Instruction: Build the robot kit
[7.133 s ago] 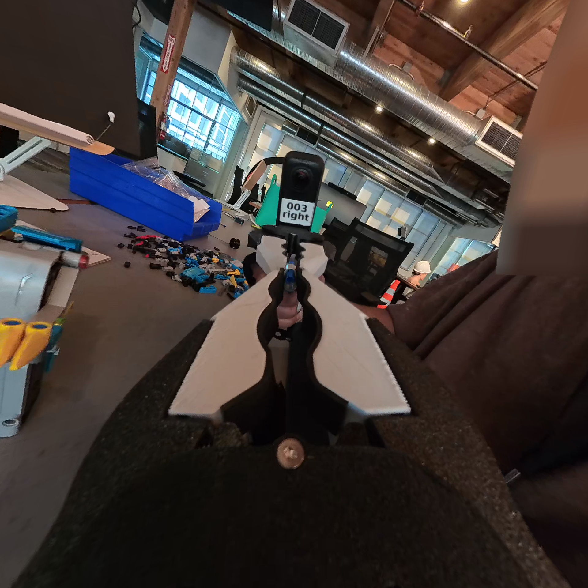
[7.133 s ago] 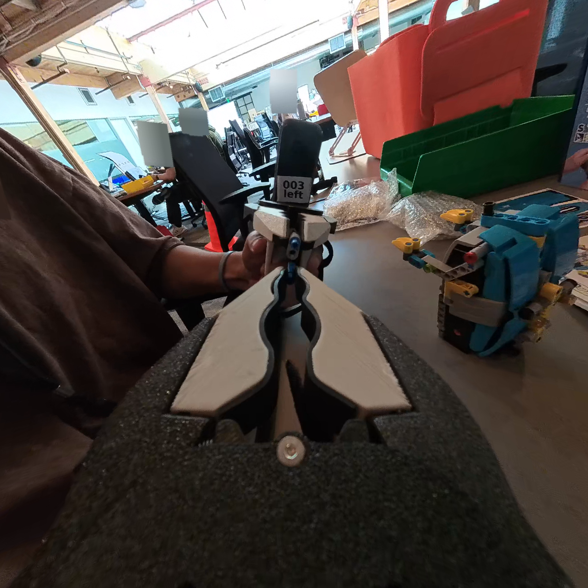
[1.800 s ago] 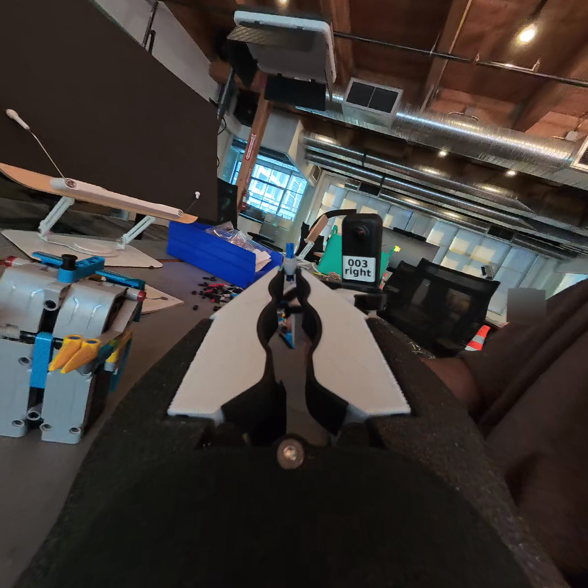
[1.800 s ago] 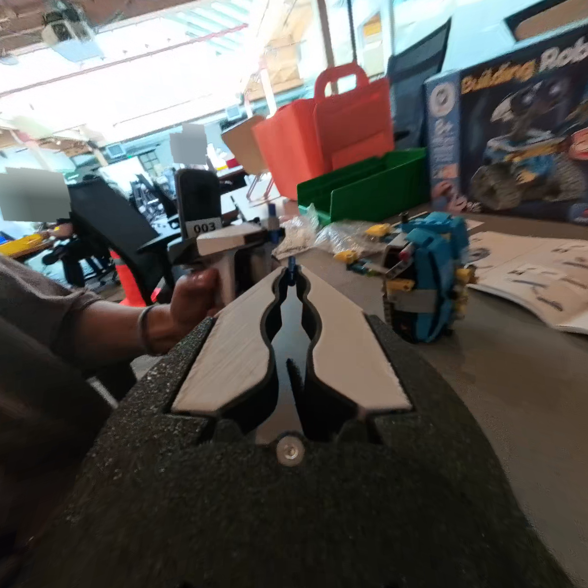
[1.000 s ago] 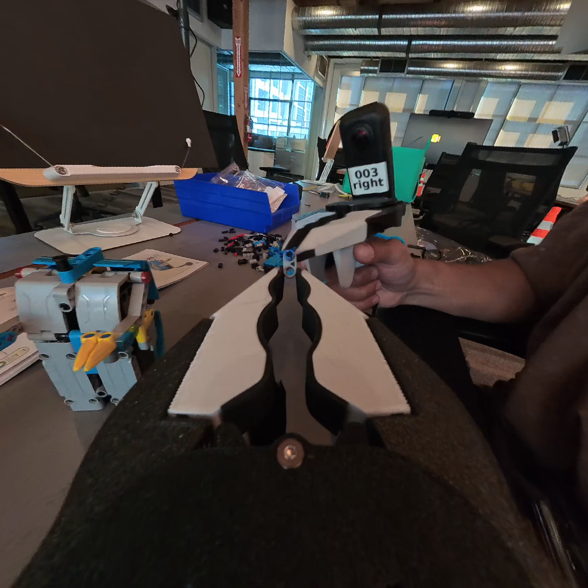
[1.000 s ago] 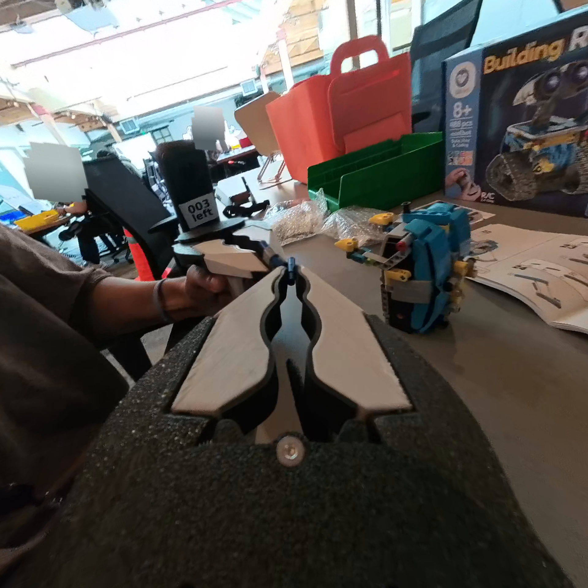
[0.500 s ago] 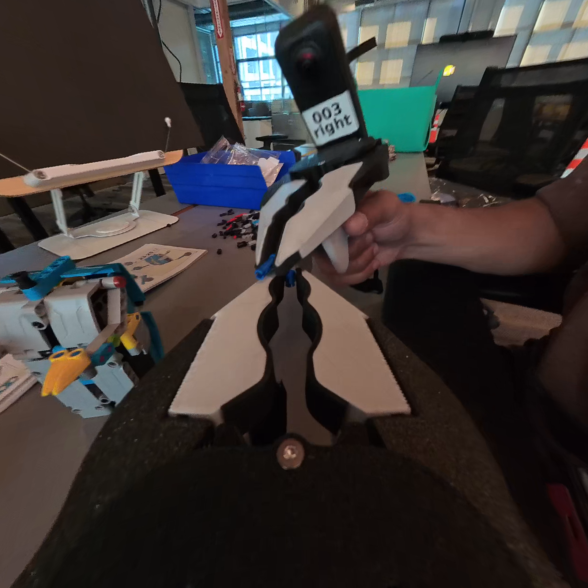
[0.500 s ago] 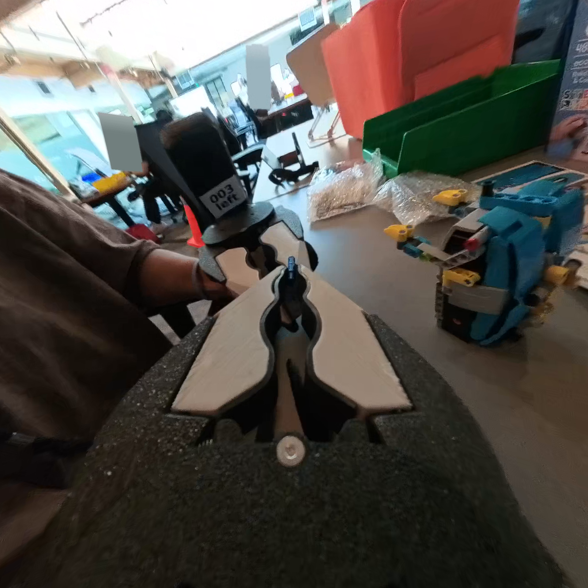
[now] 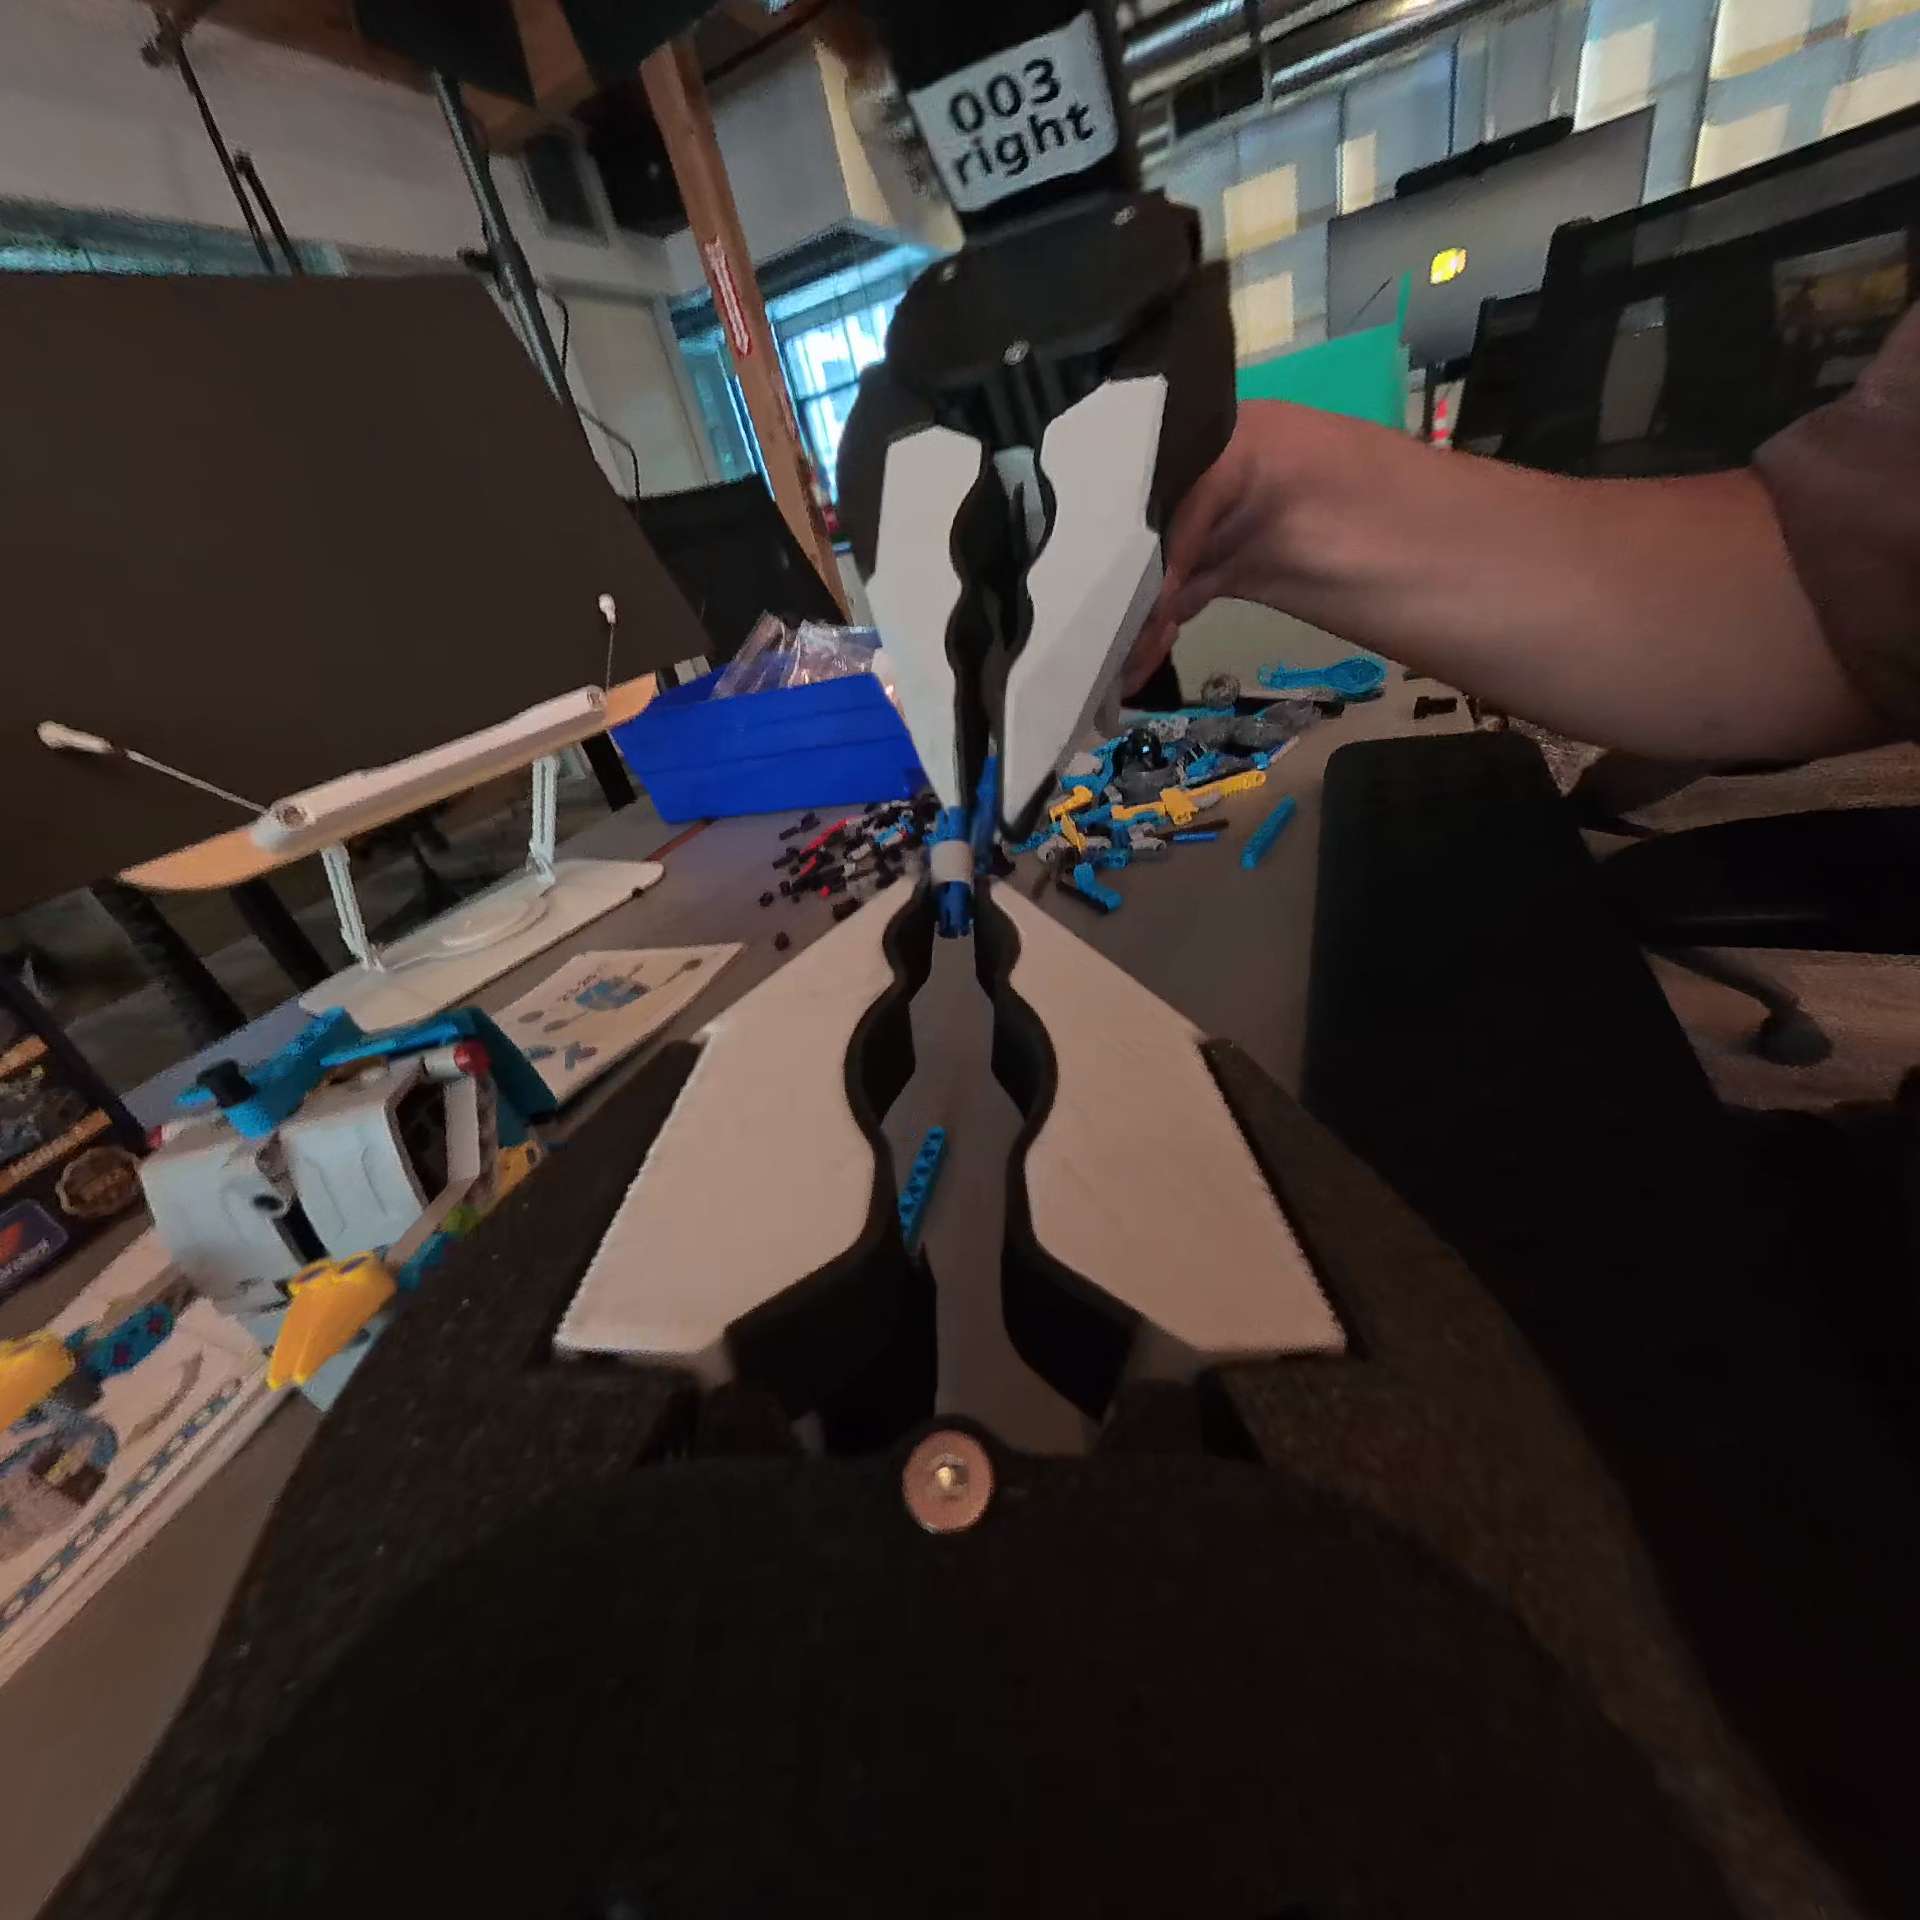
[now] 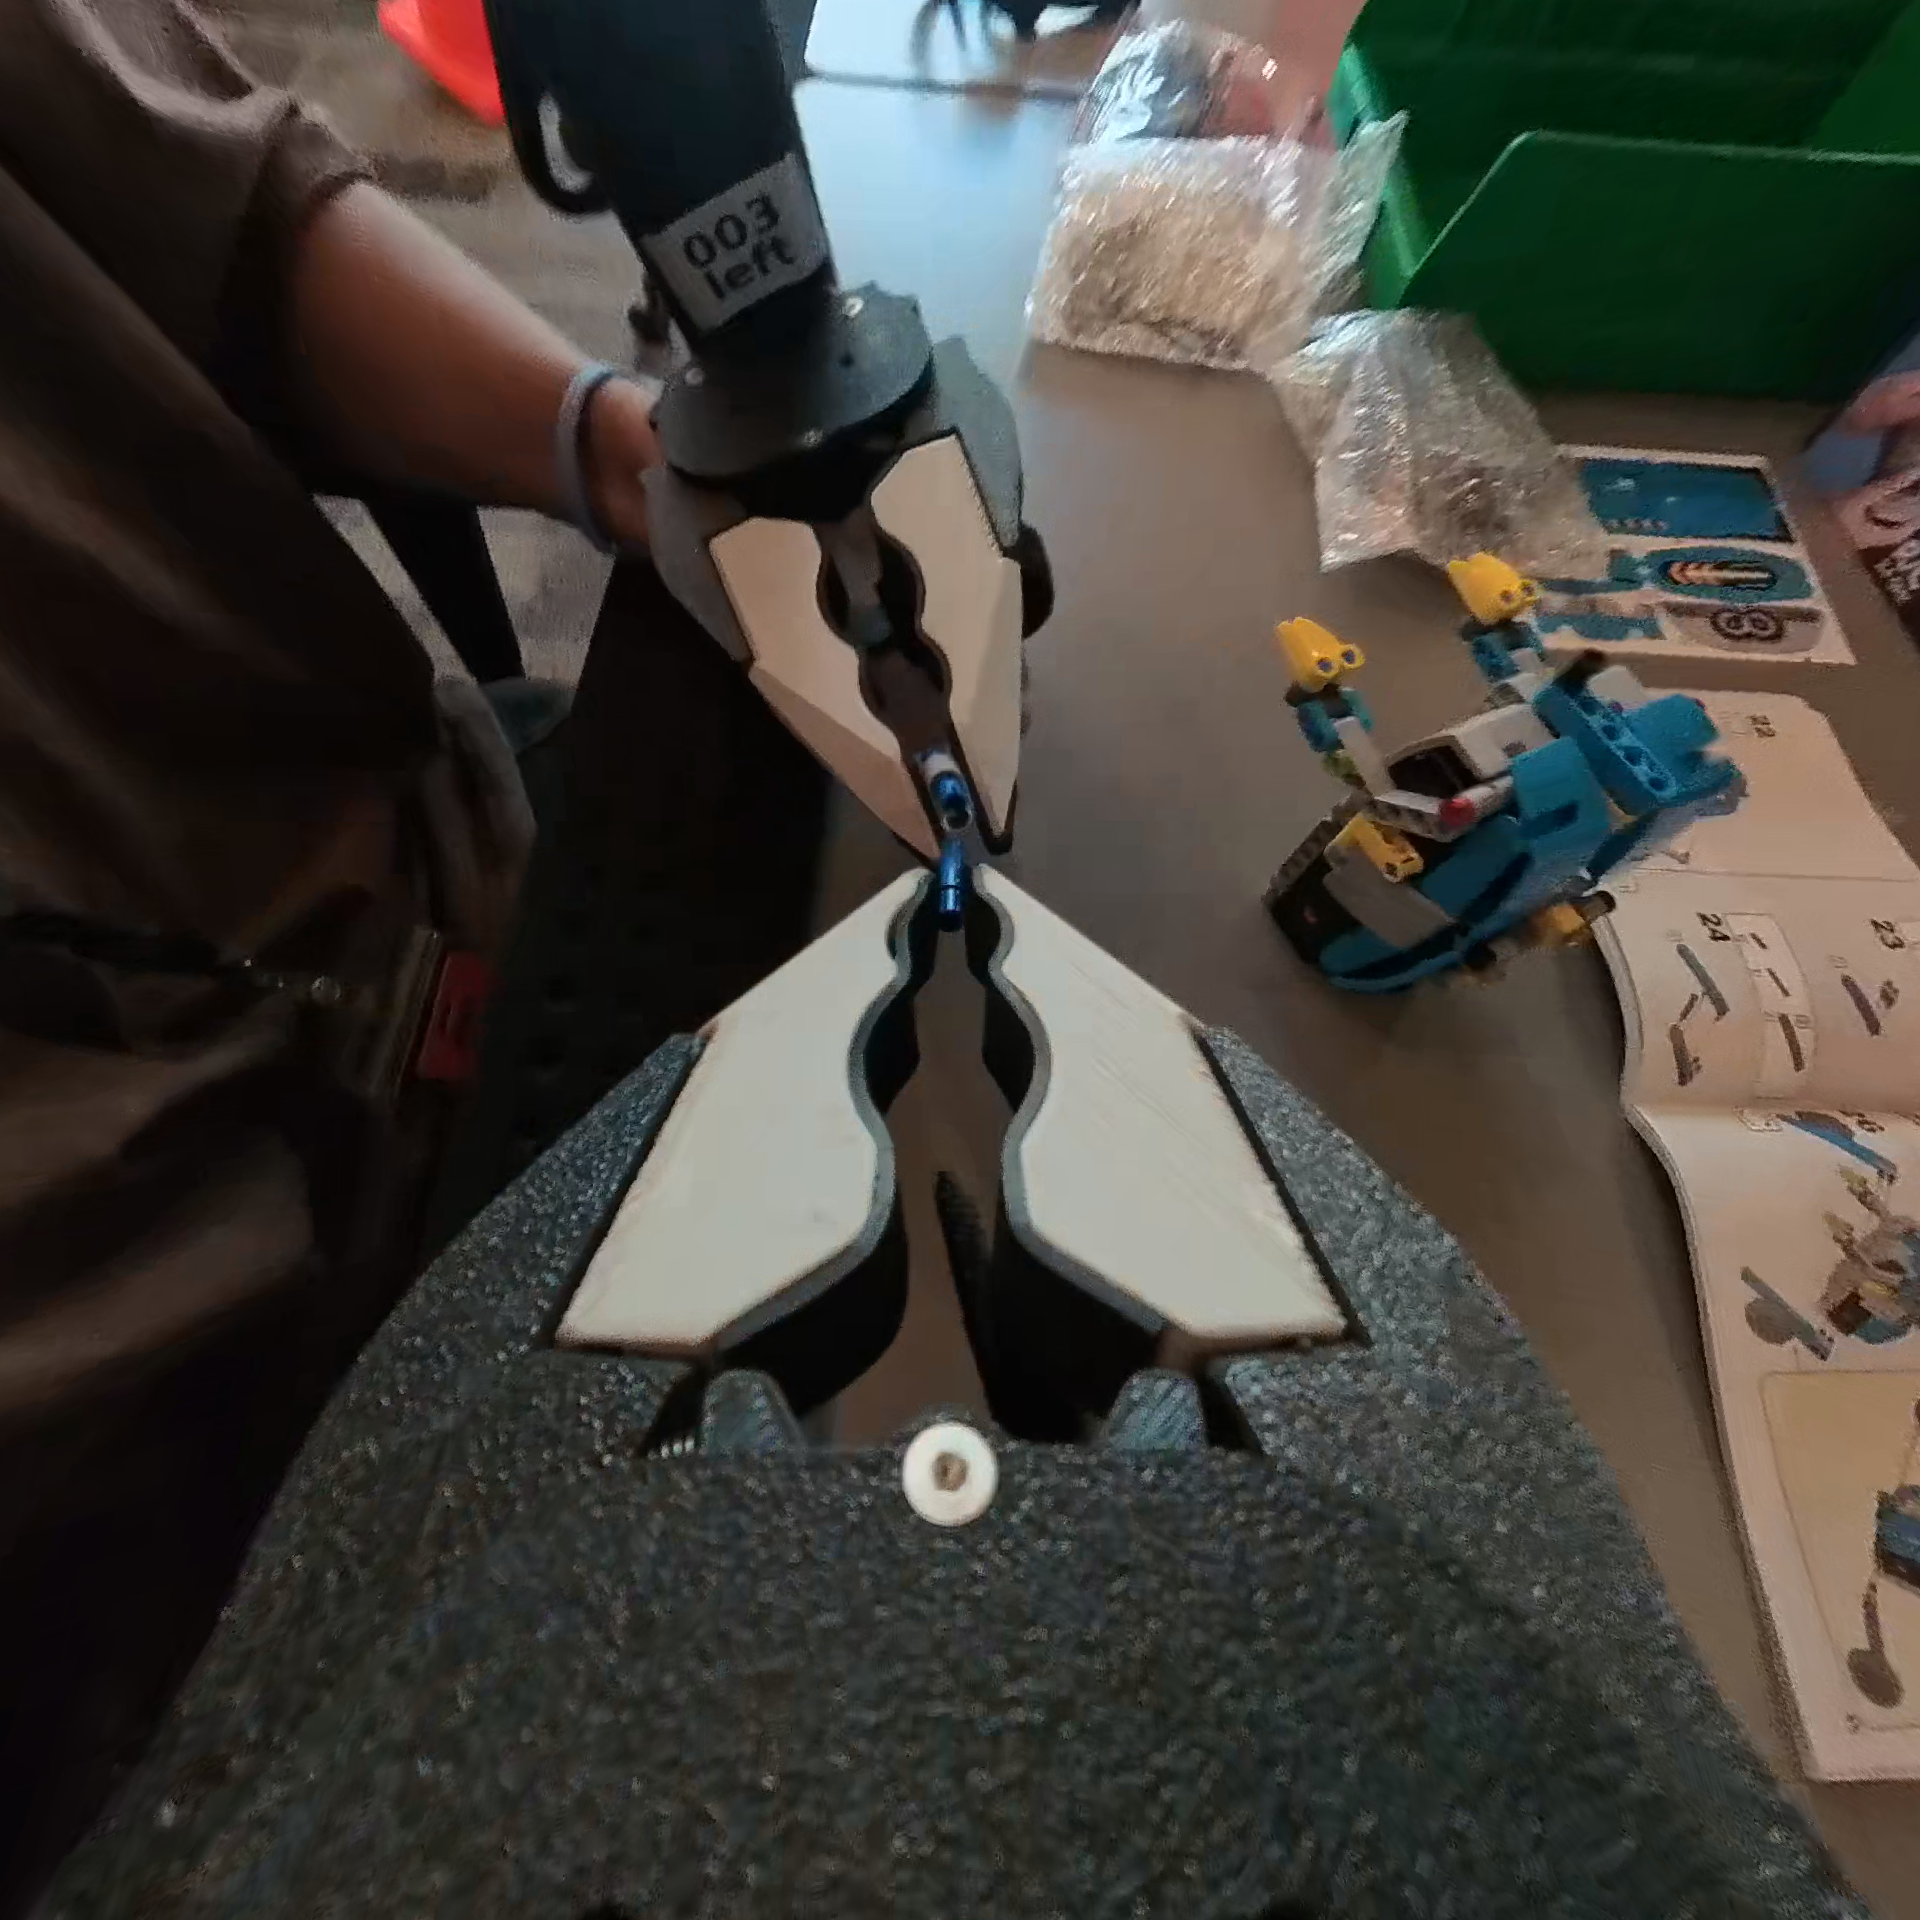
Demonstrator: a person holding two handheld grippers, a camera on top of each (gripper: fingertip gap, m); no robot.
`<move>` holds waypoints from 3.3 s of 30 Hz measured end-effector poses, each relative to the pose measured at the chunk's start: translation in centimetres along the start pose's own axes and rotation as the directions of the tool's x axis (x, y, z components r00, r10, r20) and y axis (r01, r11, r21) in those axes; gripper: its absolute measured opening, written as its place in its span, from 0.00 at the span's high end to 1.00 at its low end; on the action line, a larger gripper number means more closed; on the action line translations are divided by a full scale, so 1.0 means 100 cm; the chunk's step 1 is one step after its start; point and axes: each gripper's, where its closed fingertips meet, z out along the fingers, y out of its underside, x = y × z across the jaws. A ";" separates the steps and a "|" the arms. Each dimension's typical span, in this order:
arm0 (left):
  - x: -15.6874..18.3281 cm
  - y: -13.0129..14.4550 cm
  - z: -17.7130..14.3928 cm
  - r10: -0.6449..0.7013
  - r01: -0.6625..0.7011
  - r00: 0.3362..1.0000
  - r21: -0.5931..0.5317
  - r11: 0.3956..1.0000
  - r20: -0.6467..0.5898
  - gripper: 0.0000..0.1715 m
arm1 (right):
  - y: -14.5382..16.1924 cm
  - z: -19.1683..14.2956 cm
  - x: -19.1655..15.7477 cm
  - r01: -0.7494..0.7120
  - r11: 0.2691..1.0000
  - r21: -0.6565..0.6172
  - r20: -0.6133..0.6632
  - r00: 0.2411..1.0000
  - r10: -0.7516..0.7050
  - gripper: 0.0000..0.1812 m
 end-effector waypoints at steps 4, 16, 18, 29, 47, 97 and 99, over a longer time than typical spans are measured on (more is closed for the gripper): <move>0.005 0.000 0.001 0.000 0.000 1.000 0.003 1.000 -0.030 0.96 | -0.003 0.006 -0.002 0.025 0.999 -0.041 0.028 0.999 -0.024 0.97; 0.013 0.002 0.000 -0.147 0.146 0.981 -0.016 0.989 -0.124 0.97 | 0.000 0.009 -0.008 0.037 0.996 -0.083 0.144 0.989 -0.025 0.98; 0.013 -0.001 -0.001 -0.203 0.204 0.969 -0.010 0.979 -0.142 0.97 | -0.001 0.009 -0.008 0.027 0.998 -0.059 0.166 0.986 -0.017 0.98; 0.007 -0.037 -0.013 -0.449 0.505 0.842 0.147 0.850 -0.297 0.97 | -0.034 -0.001 -0.011 -0.025 0.977 0.214 0.218 0.976 -0.022 0.98; 0.014 -0.006 0.001 -0.353 0.357 0.917 -0.009 0.934 -0.189 0.97 | -0.007 0.004 -0.008 0.134 0.975 -0.178 0.130 0.985 -0.112 0.98; -0.003 -0.022 -0.005 -0.503 0.532 0.836 0.096 0.842 -0.218 0.96 | -0.028 -0.008 0.007 0.018 0.999 0.042 0.075 0.997 -0.021 0.87; -0.007 -0.022 -0.006 -0.539 0.571 0.811 0.104 0.814 -0.227 0.97 | -0.027 -0.005 0.000 0.093 0.994 0.052 0.054 0.994 -0.095 0.83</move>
